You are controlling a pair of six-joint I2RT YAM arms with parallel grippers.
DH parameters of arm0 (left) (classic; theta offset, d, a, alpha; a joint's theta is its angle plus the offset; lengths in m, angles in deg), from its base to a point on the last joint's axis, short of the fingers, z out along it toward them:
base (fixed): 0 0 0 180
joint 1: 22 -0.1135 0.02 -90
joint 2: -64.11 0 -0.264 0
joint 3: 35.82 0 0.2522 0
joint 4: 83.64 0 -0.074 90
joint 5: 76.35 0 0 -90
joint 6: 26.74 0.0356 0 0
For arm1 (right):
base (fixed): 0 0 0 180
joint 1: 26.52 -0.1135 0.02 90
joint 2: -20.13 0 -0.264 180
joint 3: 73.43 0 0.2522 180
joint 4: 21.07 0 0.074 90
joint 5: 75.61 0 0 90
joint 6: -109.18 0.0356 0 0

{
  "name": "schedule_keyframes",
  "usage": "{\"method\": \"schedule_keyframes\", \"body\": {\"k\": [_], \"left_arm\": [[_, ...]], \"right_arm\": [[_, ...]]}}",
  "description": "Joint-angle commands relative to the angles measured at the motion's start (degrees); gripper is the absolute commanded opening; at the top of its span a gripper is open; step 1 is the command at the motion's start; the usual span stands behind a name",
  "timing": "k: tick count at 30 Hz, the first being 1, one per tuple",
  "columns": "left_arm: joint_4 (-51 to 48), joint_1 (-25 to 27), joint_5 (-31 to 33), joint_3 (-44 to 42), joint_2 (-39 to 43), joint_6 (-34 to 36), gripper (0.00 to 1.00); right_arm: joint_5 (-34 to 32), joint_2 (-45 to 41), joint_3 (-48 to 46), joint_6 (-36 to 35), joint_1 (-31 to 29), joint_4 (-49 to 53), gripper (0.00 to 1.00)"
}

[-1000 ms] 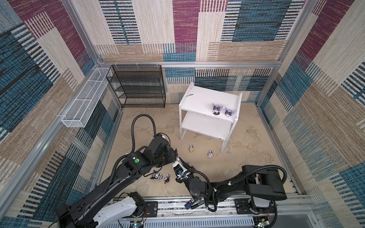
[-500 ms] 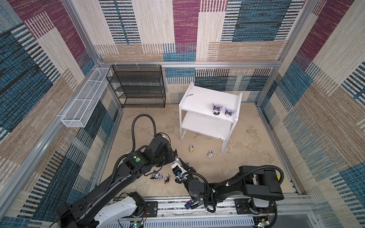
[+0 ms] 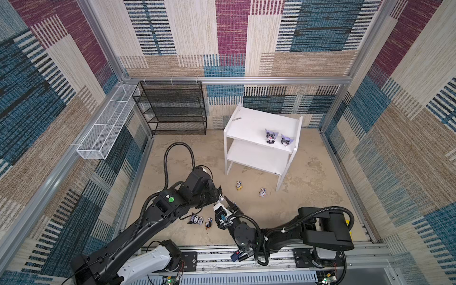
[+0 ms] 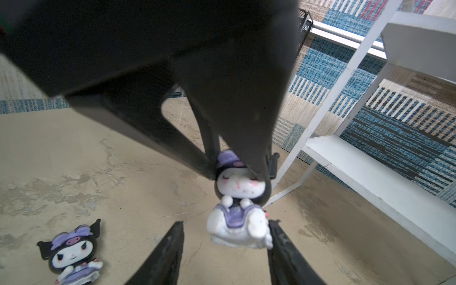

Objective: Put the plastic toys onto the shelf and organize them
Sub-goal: 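Close the left gripper on the Kuromi's head while the right gripper opens, then carry the Kuromi with the left gripper onto the shelf top while the right arm withdraws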

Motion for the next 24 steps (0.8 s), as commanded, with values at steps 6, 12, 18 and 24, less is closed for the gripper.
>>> {"method": "schedule_keyframes", "body": {"k": [6, 12, 18, 24], "left_arm": [[0.09, -0.07, 6.67, 0.59, 2.67, 7.90, 0.11], [0.22, 0.01, 12.50, 1.12, 6.02, 17.26, 0.08], [4.23, 0.20, 11.59, 2.75, 7.32, 24.82, 0.08], [14.24, 1.43, 7.42, 4.94, 7.25, 30.68, 0.07]], "right_arm": [[3.32, -6.52, -1.58, 12.26, 0.70, 10.83, 0.74], [15.17, -17.10, -5.70, 20.16, 1.75, 22.78, 0.90], [23.53, -26.92, -8.28, 26.78, 3.66, 34.25, 0.98], [25.11, -37.08, -14.44, 31.62, 6.81, 38.07, 1.00]]}}
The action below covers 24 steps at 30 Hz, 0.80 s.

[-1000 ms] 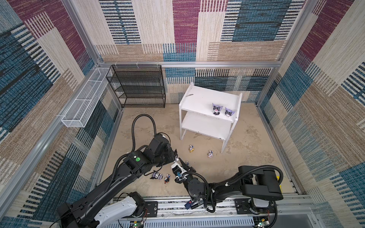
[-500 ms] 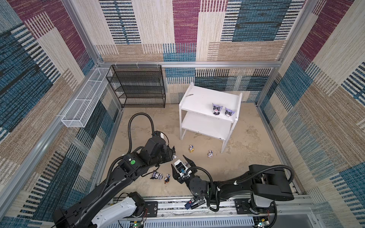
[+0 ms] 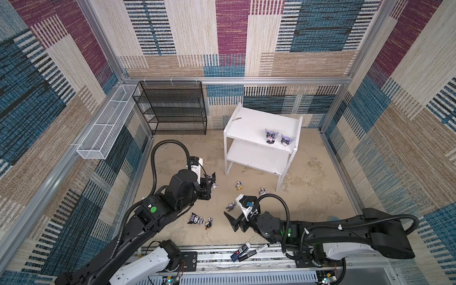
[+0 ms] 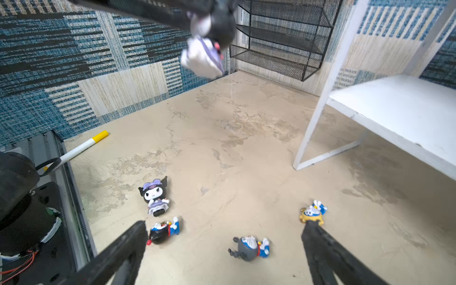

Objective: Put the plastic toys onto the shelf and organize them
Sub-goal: 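Carry the Kuromi with the left gripper onto the shelf top while the right arm withdraws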

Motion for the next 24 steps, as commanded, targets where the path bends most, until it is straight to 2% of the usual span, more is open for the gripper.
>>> {"method": "schedule_keyframes", "body": {"k": [1, 12, 17, 24], "left_arm": [[9.82, 1.06, -2.67, 2.05, -0.83, 7.19, 0.07], [23.35, 3.64, -7.14, 14.61, -15.58, 21.31, 0.06], [32.25, 5.04, -5.20, 16.53, -20.83, 26.38, 0.04], [37.13, 6.73, -1.49, 20.89, -28.17, 30.94, 0.04]], "right_arm": [[2.17, -4.92, -3.23, 5.06, 1.49, 3.64, 1.00], [1.39, -20.01, -8.71, 9.06, 2.76, 15.28, 0.99], [0.73, -27.96, -10.36, 12.05, 2.76, 21.31, 1.00], [-1.83, -42.59, -7.99, 13.03, 2.76, 30.42, 1.00]]}}
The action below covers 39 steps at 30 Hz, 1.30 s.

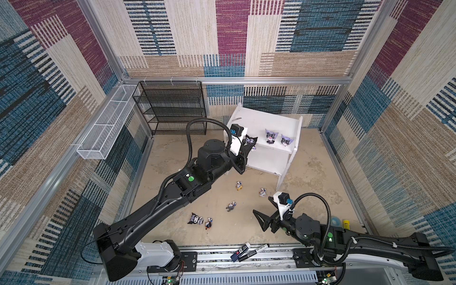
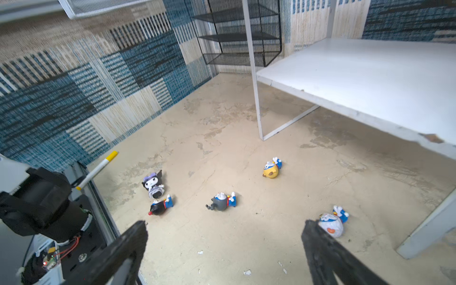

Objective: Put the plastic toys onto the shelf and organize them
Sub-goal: 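Carry the Kuromi with the left gripper onto the shelf top while the right arm withdraws, then set the Kuromi beside the other two Kuromi and open the left gripper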

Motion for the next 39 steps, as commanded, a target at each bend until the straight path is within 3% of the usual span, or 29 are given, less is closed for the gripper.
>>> {"method": "schedule_keyframes", "body": {"k": [1, 9, 15, 39], "left_arm": [[6.99, 0.66, 3.10, 1.66, -2.43, 4.48, 0.04], [10.66, 2.00, 7.82, 3.83, -7.51, 6.37, 0.03], [10.76, 2.42, 10.81, 4.99, -9.66, 6.91, 0.03], [10.84, 2.51, 15.11, 4.60, -11.87, 6.86, 0.03]], "right_arm": [[-3.17, -4.51, 2.71, 1.56, 0.05, 6.20, 0.99], [-11.32, -7.75, 12.85, 3.43, 0.05, 18.23, 1.00], [-14.58, -7.91, 17.36, 0.90, 0.05, 20.42, 1.00], [-16.52, -9.45, 20.19, -1.50, 0.05, 22.32, 1.00]]}}
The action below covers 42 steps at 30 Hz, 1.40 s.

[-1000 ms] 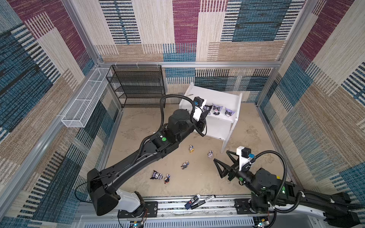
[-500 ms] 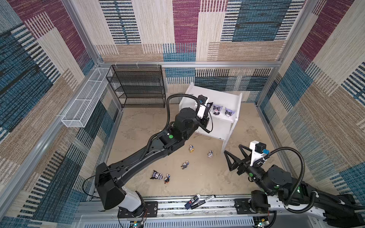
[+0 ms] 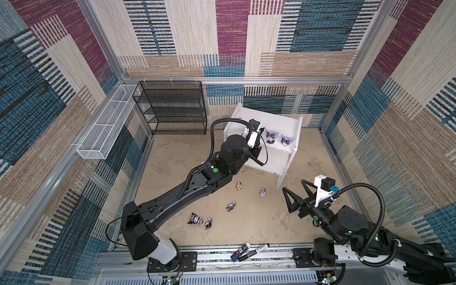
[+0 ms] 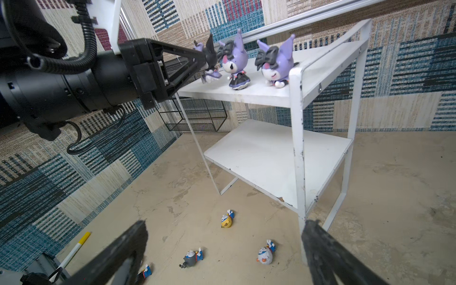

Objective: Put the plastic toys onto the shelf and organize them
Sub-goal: 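Set the Kuromi beside the other two Kuromi and open the left gripper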

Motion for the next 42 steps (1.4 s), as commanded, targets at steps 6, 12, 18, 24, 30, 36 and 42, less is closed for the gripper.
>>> {"method": "schedule_keyframes", "body": {"k": [6, 12, 18, 24, 30, 36, 42], "left_arm": [[3.17, -0.07, 1.65, -1.43, 0.09, -0.57, 0.03], [4.59, -0.08, 1.91, -2.29, -0.09, -0.79, 0.05], [4.93, -0.25, 2.11, -2.31, -0.38, -1.14, 0.10], [4.78, -0.27, 2.18, -1.94, -0.80, -1.15, 0.14], [4.74, -0.34, 2.35, -1.84, -0.78, -1.23, 0.23], [4.61, -0.34, 2.66, -1.95, -0.49, -1.38, 0.34], [4.60, -0.33, 2.76, -2.11, -0.03, -1.42, 0.42]], "right_arm": [[-0.61, 0.12, 0.28, -0.41, 0.03, -0.70, 1.00], [-0.30, 0.20, -0.04, -0.57, 0.03, -1.31, 1.00], [-0.08, 0.07, -0.68, -0.27, 0.03, -1.48, 1.00], [-0.09, -0.42, -0.95, -0.02, 0.03, -1.37, 1.00], [0.16, -0.59, -1.21, 0.19, 0.03, -1.31, 1.00], [0.27, -0.69, -1.39, 0.11, 0.02, -1.38, 1.00], [0.27, -0.78, -1.64, 0.04, 0.01, -1.40, 1.00]]}}
